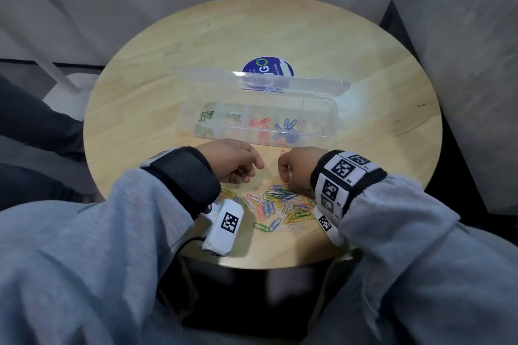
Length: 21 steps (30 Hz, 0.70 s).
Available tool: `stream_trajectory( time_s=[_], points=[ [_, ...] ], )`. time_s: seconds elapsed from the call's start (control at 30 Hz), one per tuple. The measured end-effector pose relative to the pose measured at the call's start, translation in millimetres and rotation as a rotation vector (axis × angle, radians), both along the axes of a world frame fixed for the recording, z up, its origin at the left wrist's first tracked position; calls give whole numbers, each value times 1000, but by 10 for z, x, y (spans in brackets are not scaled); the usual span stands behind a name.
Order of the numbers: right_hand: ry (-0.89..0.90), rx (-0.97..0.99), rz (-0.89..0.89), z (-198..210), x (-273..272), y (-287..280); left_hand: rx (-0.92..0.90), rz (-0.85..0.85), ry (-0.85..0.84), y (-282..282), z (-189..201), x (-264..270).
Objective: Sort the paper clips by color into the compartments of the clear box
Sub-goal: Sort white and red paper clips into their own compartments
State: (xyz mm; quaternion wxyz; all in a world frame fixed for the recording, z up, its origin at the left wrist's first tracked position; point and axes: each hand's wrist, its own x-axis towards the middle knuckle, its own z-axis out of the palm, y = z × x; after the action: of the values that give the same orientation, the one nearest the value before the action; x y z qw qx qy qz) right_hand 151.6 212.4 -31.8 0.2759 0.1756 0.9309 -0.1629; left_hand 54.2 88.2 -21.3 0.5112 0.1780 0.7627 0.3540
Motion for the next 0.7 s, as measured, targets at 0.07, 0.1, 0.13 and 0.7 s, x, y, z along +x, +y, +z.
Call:
stream_trajectory(
  time_s=[0.07,0.1,0.13,0.7],
  points=[
    [-40,41,27,16,-7,-25,-23,-1,20,18,-6,33],
    [-63,65,42,19,-7,-30,-43,-36,62,32,-6,54],
    [-85,85,55,18,-7,-30,-76,-112,147,47,-1,81],
    [244,-741,-617,414,300,379,-359,-681,864,171,-108,409]
  ],
)
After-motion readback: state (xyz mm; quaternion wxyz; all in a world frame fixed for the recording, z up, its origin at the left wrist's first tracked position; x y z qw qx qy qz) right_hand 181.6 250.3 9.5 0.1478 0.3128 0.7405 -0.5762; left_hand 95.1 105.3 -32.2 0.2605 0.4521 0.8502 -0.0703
